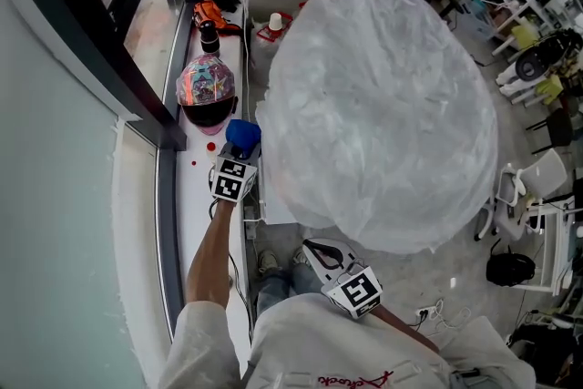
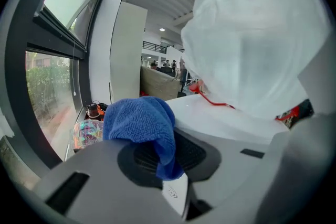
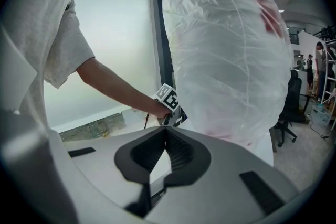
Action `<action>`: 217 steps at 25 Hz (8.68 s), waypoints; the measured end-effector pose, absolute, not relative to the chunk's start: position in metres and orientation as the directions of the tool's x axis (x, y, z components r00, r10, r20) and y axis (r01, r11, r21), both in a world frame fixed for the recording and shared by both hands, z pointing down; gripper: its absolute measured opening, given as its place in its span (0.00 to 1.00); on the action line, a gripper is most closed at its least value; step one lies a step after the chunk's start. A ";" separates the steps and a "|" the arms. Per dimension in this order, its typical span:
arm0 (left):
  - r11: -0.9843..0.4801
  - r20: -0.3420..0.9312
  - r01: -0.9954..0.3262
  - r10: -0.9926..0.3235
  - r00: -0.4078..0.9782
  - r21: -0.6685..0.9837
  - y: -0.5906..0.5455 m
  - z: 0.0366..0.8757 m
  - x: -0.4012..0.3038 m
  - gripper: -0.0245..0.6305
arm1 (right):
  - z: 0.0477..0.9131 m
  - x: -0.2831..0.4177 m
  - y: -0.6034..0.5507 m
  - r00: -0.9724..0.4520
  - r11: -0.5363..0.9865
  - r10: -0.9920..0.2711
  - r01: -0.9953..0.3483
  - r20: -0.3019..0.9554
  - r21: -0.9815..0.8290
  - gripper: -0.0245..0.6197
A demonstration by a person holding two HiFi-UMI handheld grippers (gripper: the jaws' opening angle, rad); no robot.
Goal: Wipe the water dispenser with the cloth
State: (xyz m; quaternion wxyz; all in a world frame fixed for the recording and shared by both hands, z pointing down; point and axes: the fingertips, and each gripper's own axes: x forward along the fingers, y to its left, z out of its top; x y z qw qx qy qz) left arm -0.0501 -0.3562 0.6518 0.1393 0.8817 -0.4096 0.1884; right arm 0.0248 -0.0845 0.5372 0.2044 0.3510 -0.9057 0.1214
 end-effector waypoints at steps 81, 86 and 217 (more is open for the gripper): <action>-0.663 0.391 -0.741 -0.658 0.643 0.104 -0.252 0.681 -0.048 0.13 | 0.559 0.024 -0.070 -0.657 0.721 -0.559 -0.686 0.505 -0.094 0.06; -0.666 0.386 -0.737 -0.654 0.651 0.113 -0.206 0.679 -0.051 0.13 | 0.559 0.018 -0.065 -0.670 0.738 -0.547 -0.669 0.501 -0.089 0.06; -0.537 0.224 -0.832 -0.801 0.555 0.141 0.082 0.490 0.081 0.13 | 0.500 0.153 0.079 -0.608 0.631 -0.752 -0.775 0.255 0.011 0.06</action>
